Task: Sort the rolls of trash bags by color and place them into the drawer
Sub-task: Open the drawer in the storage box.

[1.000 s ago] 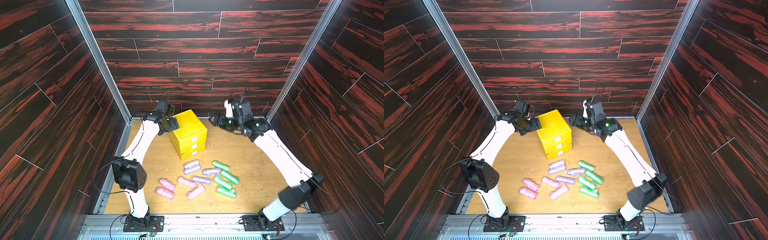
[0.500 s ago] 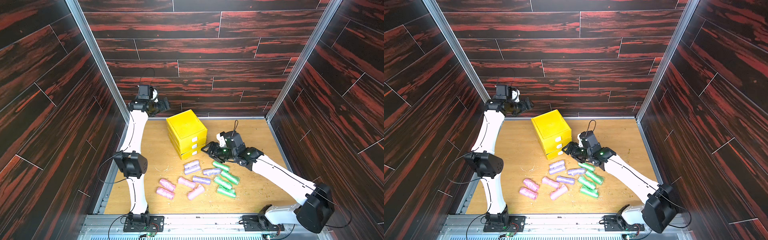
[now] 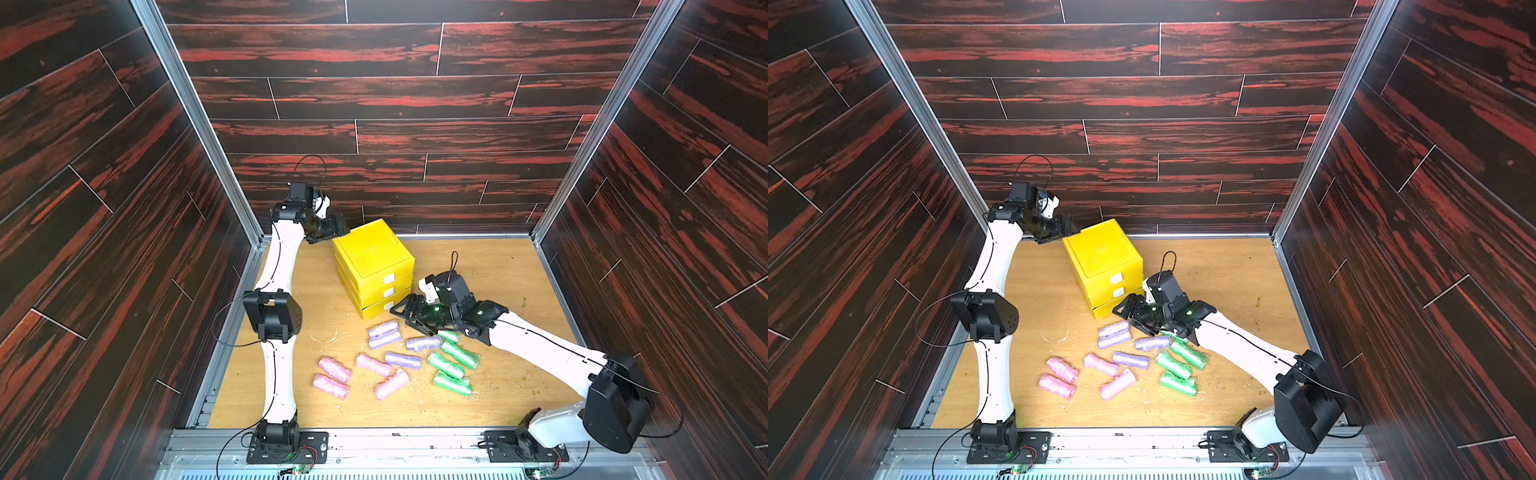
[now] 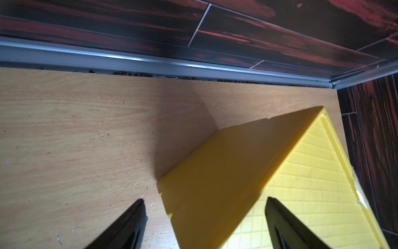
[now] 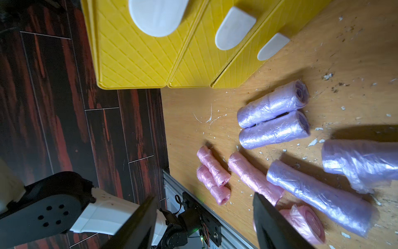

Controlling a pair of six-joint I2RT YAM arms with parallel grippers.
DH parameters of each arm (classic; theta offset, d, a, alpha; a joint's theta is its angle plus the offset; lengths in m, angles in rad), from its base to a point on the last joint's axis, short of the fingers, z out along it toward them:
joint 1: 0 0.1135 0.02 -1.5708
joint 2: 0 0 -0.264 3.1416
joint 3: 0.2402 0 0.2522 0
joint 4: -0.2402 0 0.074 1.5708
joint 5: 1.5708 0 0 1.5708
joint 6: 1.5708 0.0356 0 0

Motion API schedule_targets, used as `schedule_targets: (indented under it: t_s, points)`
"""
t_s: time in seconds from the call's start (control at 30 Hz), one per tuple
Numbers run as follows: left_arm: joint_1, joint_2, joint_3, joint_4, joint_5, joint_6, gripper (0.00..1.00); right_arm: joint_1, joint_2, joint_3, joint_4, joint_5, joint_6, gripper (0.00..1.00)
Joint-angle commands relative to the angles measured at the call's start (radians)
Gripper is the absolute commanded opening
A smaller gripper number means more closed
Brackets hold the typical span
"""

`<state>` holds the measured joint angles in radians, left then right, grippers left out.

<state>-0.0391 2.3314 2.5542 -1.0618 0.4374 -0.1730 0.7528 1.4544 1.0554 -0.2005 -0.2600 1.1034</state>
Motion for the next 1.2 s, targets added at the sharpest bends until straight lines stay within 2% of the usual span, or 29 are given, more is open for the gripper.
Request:
schedule_targets:
  t_s: [0.0, 0.17, 0.37, 0.5, 0.7, 1.17]
  points:
    - [0.002, -0.023, -0.031, -0.027, 0.041, 0.047, 0.86, 0.006, 0.008, -0.011, 0.011, -0.001, 0.013, 0.74]
    - [0.001, -0.065, -0.121, 0.012, 0.072, 0.052, 0.84, 0.006, 0.017, 0.011, 0.022, 0.015, 0.063, 0.74]
    - [0.0, -0.077, -0.142, 0.017, 0.073, 0.052, 0.8, 0.006, 0.024, 0.04, 0.05, 0.126, 0.189, 0.73]
    - [0.001, -0.082, -0.153, 0.019, 0.059, 0.052, 0.81, 0.006, 0.053, 0.076, 0.085, 0.205, 0.264, 0.72]
    - [0.001, -0.081, -0.156, 0.013, 0.034, 0.05, 0.82, 0.004, 0.11, 0.142, 0.095, 0.257, 0.358, 0.72]
    - [-0.007, -0.08, -0.167, -0.001, -0.006, 0.056, 0.82, 0.005, 0.215, 0.285, -0.019, 0.347, 0.418, 0.72]
